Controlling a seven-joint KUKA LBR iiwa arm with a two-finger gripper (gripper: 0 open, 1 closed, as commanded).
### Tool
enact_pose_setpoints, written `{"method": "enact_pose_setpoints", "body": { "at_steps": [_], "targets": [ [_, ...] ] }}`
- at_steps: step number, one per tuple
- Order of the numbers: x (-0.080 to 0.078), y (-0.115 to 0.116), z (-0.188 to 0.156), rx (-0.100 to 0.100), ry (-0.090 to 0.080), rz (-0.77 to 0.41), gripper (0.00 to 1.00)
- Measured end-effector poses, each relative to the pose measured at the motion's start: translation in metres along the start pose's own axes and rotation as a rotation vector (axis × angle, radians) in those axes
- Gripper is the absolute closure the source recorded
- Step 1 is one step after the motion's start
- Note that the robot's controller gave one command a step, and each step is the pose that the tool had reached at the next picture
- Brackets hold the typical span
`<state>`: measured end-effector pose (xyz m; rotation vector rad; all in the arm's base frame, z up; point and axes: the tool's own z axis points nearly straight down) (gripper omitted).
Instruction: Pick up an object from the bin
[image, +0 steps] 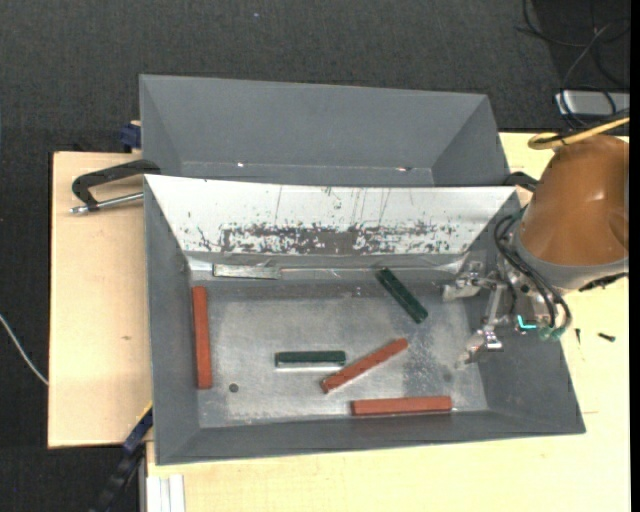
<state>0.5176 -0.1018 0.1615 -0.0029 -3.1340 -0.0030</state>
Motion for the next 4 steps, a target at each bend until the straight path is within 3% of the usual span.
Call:
{"method": "enact_pose_setpoints", "body": {
  "at_steps": [1,2,3,4],
  "targets": [
    [-0.002,0.000,-0.004,0.001,-0.008,-0.002,0.00],
    [-0.019,0.035,0.085,0.000,-0.007,0.021,1.00],
    [-0.021,0.035,0.088,0.002,-0.019,0.022,0.00],
    [-0.021,0.035,0.088,0.002,-0.019,0.022,0.00]
  ]
}}
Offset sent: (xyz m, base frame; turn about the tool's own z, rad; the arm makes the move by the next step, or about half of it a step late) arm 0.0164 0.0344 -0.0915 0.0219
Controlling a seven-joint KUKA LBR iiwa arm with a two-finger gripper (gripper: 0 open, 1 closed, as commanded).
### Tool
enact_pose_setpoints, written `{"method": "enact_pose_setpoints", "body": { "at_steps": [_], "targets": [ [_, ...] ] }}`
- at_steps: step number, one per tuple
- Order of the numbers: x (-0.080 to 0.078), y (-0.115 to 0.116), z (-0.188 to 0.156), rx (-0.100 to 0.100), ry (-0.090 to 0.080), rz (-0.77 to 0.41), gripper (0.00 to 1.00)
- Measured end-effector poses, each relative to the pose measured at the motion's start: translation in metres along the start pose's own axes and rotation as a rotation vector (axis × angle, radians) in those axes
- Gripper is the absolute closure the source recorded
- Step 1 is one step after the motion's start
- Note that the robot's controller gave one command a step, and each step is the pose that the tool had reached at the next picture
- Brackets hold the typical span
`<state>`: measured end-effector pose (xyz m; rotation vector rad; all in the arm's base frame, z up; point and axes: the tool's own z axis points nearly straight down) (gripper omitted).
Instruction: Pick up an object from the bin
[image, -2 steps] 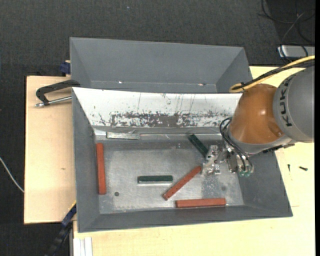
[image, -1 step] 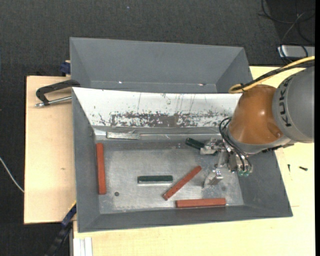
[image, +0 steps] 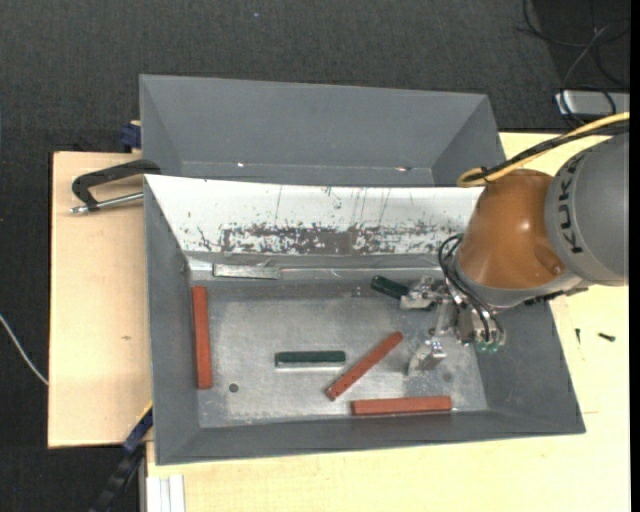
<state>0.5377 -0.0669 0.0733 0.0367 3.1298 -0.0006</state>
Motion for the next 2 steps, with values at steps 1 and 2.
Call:
{"method": "enact_pose_setpoints", "body": {
  "at_steps": [1,2],
  "targets": [
    [0.0001,0.0762,-0.0039,0.004,0.012,-0.421,1.00],
    [0.0001,0.0762,-0.0040,0.004,0.012,-0.421,1.00]
  ]
}}
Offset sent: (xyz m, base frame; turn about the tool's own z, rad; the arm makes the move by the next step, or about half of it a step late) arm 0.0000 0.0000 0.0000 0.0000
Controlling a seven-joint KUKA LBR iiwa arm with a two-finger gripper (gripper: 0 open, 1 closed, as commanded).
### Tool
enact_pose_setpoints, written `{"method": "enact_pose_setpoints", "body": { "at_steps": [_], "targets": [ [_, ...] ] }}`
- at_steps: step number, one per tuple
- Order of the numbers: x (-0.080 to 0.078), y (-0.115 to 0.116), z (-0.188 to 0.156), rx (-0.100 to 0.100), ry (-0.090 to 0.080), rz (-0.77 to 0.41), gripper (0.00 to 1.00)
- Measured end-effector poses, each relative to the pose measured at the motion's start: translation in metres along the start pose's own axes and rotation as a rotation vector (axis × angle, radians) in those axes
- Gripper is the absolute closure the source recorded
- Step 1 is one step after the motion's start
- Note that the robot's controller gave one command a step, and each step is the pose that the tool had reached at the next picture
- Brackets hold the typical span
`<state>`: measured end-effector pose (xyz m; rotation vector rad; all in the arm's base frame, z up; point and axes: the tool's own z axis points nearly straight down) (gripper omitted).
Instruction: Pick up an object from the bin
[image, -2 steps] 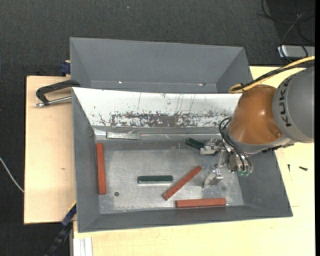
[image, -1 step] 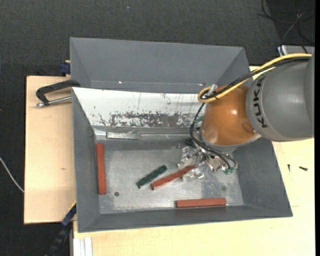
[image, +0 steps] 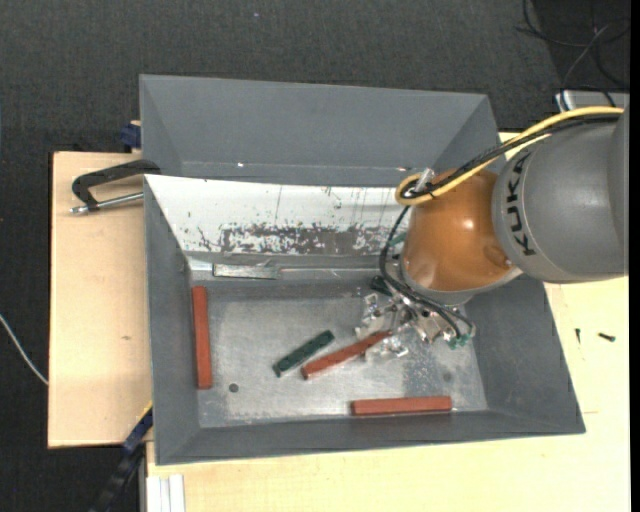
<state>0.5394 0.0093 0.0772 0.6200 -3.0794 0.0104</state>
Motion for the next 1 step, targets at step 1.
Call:
{"method": "enact_pose_setpoints", "body": {
  "at_steps": [1],
  "targets": [
    [-0.0054,0.0102,-0.1527,-0.005,-0.009,-0.062,1.00]
  ]
}}
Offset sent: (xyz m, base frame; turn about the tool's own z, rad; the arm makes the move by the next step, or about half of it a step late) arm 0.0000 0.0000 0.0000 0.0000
